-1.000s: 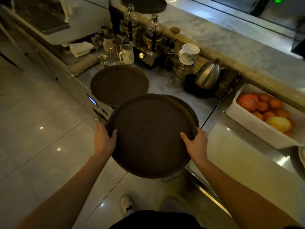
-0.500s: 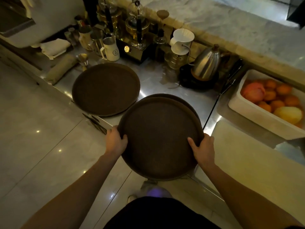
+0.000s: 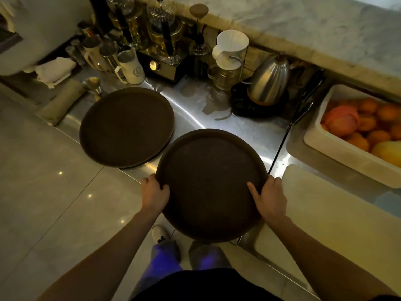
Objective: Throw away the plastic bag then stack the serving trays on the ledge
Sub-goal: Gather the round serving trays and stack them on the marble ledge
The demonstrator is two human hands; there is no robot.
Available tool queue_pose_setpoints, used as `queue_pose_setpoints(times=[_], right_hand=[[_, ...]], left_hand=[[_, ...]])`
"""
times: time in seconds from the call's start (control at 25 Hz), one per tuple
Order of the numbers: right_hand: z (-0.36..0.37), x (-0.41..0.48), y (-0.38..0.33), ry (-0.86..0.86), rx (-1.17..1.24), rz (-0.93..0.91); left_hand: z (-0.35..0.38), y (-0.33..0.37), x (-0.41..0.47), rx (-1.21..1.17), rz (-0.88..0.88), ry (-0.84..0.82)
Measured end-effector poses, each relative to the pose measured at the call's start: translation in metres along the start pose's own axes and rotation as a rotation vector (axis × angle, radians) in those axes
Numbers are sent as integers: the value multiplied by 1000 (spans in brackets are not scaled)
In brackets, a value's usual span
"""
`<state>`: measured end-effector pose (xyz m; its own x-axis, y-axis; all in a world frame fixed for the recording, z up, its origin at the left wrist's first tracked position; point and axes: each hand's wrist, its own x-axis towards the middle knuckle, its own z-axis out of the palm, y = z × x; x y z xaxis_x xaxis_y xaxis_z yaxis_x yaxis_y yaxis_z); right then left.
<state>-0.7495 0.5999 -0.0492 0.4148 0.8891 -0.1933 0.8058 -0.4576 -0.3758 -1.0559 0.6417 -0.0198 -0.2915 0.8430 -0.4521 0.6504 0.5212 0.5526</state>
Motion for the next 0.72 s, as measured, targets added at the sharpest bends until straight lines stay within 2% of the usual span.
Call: queue_pose_setpoints(times=[0.2, 0.72], right_hand=[[5, 4, 1, -24, -78, 14], [12, 9, -9, -30, -58, 50]], left_hand=[[7, -1, 2, 3, 3, 15], [7, -1, 16, 89, 28, 5]])
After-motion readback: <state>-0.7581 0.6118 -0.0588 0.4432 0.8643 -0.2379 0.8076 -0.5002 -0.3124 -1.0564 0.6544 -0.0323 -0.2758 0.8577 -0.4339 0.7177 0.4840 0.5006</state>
